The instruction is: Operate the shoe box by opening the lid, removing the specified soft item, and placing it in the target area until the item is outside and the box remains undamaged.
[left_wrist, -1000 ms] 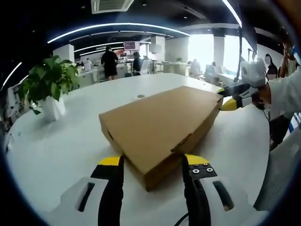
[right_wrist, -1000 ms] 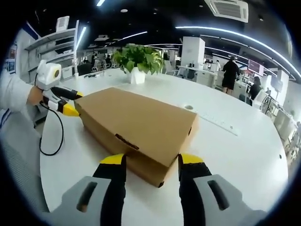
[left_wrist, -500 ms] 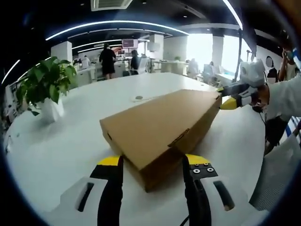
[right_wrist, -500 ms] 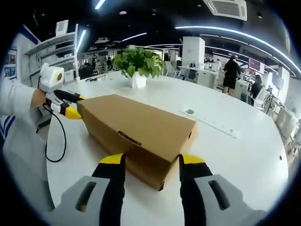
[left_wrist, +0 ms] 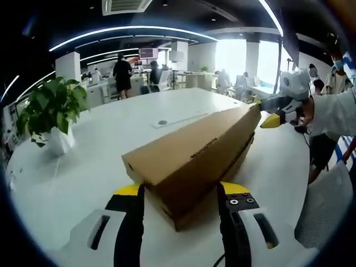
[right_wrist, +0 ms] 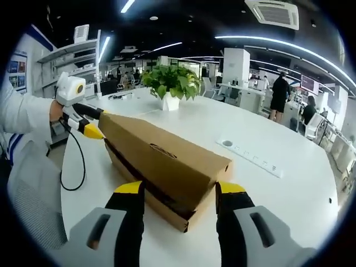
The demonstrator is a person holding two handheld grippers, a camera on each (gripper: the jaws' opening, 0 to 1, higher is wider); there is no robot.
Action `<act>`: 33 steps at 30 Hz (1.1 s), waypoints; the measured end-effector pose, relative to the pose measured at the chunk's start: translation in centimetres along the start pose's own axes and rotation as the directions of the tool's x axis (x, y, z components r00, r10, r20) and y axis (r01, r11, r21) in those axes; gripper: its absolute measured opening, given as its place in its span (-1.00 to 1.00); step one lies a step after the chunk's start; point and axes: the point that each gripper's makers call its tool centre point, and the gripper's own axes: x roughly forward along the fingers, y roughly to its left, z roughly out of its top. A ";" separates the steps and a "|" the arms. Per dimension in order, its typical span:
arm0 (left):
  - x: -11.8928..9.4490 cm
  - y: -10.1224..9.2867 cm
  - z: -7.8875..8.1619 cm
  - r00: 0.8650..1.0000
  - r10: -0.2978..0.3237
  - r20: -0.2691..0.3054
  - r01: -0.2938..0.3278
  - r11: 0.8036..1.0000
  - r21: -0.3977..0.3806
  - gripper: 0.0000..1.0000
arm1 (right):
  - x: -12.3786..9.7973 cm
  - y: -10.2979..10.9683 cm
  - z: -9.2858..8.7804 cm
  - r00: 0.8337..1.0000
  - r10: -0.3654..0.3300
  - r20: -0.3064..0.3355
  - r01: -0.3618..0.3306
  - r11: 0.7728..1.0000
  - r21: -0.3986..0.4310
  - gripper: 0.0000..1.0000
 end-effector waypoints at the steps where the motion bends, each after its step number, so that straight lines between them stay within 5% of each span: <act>1: 0.0 0.0 0.1 1.000 -0.003 -0.003 0.003 1.000 0.003 0.08 | 0.0 0.0 0.1 1.000 0.001 0.000 -0.001 1.000 -0.002 -0.04; 33: 0.5 2.8 6.0 0.998 0.004 0.062 -0.011 0.995 0.103 0.23 | 0.8 -3.0 6.0 0.997 -0.039 0.060 0.045 0.993 -0.105 -0.13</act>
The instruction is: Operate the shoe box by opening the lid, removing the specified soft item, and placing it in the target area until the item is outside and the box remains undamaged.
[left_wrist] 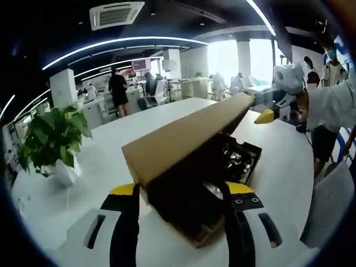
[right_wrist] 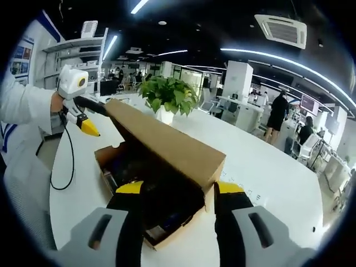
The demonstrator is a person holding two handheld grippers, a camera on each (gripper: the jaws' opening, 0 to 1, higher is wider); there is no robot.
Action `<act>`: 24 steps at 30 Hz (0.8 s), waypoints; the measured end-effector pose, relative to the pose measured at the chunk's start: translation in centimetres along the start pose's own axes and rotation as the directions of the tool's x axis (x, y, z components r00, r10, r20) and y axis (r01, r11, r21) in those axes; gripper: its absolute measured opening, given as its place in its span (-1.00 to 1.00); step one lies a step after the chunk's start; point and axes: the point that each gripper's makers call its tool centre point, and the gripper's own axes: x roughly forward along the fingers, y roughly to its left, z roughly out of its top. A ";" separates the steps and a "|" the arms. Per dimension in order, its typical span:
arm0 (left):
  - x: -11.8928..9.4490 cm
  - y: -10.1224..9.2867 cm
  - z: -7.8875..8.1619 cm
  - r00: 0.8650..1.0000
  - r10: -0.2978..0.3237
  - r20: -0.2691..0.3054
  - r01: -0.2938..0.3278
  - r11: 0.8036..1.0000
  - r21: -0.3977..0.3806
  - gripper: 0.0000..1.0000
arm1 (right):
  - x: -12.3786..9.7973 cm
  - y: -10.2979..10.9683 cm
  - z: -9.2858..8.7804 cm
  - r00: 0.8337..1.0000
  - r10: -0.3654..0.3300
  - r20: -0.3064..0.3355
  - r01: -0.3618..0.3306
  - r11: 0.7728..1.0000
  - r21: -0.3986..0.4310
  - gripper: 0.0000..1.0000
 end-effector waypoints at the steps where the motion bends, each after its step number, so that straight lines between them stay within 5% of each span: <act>1: 0.1 0.2 0.1 1.000 0.003 0.001 -0.003 1.000 0.005 0.22 | 0.1 -0.2 0.1 1.000 -0.008 0.000 0.008 1.000 -0.004 -0.16; 11: 0.9 1.5 1.2 1.000 0.019 0.017 -0.019 1.000 0.016 0.19 | 0.9 -2.7 1.0 0.998 -0.068 0.011 0.069 0.997 -0.033 -0.43; 19: 1.3 2.3 1.7 0.999 0.030 0.024 -0.030 0.999 0.023 0.16 | 1.2 -5.2 1.4 0.989 -0.148 0.012 0.149 0.986 -0.069 -0.87; 24: 1.5 2.6 1.8 0.999 0.032 0.030 -0.033 0.999 0.029 0.16 | 1.4 -5.8 1.6 0.986 -0.167 0.020 0.168 0.983 -0.077 -0.92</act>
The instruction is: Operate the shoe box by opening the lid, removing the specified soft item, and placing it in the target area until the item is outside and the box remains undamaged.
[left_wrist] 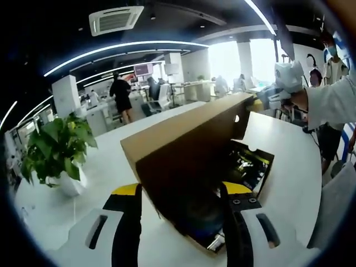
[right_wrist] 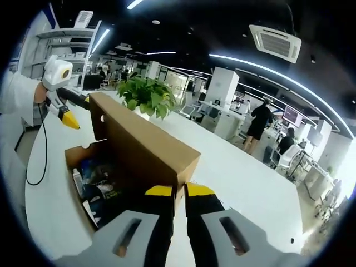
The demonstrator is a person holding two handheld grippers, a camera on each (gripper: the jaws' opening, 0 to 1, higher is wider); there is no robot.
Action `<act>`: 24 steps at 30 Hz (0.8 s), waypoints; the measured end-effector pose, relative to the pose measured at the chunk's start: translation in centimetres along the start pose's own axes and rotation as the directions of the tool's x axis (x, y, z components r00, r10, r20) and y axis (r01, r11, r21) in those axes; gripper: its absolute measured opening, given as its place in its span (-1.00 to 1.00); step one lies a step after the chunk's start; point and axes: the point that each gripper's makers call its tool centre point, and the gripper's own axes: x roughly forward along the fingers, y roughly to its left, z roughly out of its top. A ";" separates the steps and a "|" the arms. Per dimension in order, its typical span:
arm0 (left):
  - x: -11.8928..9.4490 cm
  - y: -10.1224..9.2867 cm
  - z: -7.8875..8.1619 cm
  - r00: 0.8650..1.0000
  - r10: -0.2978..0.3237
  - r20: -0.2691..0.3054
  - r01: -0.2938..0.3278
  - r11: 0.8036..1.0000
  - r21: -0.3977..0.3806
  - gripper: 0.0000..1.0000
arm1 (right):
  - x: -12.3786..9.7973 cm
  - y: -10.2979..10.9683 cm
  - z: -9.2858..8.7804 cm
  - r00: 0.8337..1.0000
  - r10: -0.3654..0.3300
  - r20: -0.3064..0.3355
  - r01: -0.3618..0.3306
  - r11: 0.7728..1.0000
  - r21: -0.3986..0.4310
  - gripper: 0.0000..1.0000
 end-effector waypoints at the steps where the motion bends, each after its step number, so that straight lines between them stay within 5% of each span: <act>1: 0.1 0.1 0.0 1.000 0.002 0.003 -0.002 1.000 0.000 0.16 | 0.1 -0.1 0.0 1.000 -0.004 0.000 0.004 1.000 0.006 -0.92; 24: 2.5 1.8 -3.3 0.998 0.059 -0.031 -0.061 0.997 -0.049 -0.16 | 1.2 -1.4 0.4 0.999 -0.023 -0.039 0.024 0.999 0.036 -0.94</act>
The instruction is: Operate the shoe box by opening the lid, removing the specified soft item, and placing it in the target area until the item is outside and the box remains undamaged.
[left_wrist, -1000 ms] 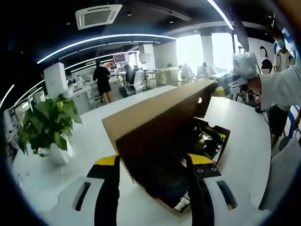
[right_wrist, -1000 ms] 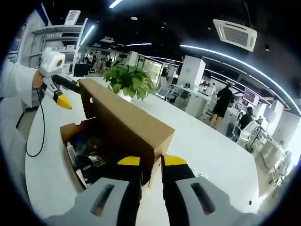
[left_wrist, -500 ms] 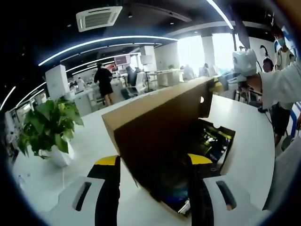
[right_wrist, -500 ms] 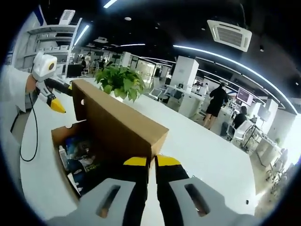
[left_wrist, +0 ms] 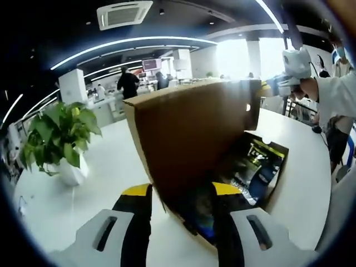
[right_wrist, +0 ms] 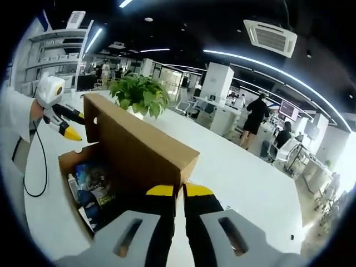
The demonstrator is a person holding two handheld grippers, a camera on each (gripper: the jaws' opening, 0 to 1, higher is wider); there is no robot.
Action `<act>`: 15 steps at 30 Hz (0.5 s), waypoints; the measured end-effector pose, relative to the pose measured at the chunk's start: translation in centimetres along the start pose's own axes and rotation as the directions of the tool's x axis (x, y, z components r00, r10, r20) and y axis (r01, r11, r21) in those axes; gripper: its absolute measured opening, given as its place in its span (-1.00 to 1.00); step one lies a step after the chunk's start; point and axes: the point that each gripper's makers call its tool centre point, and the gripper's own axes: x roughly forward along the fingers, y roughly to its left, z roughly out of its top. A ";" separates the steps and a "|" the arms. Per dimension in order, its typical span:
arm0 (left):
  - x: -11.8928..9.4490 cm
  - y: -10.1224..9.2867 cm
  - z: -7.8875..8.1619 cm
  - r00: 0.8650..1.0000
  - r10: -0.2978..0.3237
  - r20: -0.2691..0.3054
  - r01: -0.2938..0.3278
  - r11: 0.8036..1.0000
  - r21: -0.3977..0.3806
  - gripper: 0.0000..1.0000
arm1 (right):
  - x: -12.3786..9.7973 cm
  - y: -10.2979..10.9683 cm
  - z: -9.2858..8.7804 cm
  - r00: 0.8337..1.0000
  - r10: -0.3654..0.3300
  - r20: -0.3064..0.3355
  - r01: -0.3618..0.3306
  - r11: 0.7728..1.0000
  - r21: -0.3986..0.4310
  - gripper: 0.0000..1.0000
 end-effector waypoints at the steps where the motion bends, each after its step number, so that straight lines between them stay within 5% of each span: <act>1: 0.1 0.0 -0.1 1.000 0.002 -0.002 -0.002 1.000 -0.002 -0.17 | 0.0 0.0 0.0 1.000 0.001 -0.003 -0.001 1.000 0.001 -0.94; 15: 2.0 1.9 -1.5 0.997 0.060 -0.045 -0.061 0.998 -0.028 -0.52 | 0.9 -0.7 0.3 0.999 0.014 -0.036 -0.012 0.999 0.046 -0.94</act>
